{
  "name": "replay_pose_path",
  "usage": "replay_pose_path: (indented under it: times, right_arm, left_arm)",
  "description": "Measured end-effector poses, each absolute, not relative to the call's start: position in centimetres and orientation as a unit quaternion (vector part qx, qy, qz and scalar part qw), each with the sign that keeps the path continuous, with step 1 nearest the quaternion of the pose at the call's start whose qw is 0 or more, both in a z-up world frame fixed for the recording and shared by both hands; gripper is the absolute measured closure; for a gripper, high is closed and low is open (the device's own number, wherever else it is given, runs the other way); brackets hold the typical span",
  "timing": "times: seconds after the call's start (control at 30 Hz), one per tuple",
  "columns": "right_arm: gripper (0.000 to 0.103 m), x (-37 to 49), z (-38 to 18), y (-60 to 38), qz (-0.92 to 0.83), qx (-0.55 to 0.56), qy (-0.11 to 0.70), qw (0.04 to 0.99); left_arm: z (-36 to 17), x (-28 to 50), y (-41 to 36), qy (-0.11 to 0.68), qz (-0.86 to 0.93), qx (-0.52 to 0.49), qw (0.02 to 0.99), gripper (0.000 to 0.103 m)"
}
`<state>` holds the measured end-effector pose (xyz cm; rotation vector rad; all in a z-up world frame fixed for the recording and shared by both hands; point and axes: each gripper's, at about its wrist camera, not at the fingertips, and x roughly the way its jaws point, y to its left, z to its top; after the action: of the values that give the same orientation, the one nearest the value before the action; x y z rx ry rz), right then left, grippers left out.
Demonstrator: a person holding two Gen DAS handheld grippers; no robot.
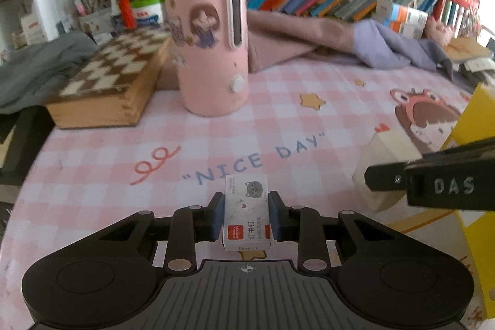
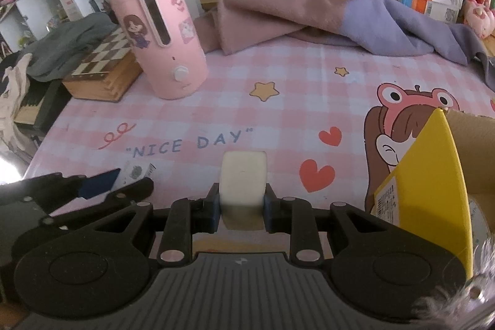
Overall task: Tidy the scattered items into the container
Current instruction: 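Grasp the white cube with the right tool while the left tool grasps the small card box, then lift and carry the white cube and card box with both tools toward the yellow box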
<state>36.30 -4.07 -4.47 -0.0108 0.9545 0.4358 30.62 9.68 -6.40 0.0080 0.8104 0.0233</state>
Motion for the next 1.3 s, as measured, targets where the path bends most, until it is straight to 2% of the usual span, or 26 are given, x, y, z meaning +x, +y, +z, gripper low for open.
replay_pose_path:
  times: [0.6,1.3]
  right_arm:
    - [0.079,28.2,0.6,-6.6,0.272,-0.053,0.381,0.882]
    - [0.079,17.4,1.7,-8.6,0.269,-0.078,0.356,0.892]
  left_arm:
    - [0.6,21.3,9.9,0.327,0.001,-0.033,0.945,0.075]
    - [2.9,11.5,9.3,0.308,-0.035,-0.051,0.949,0.075]
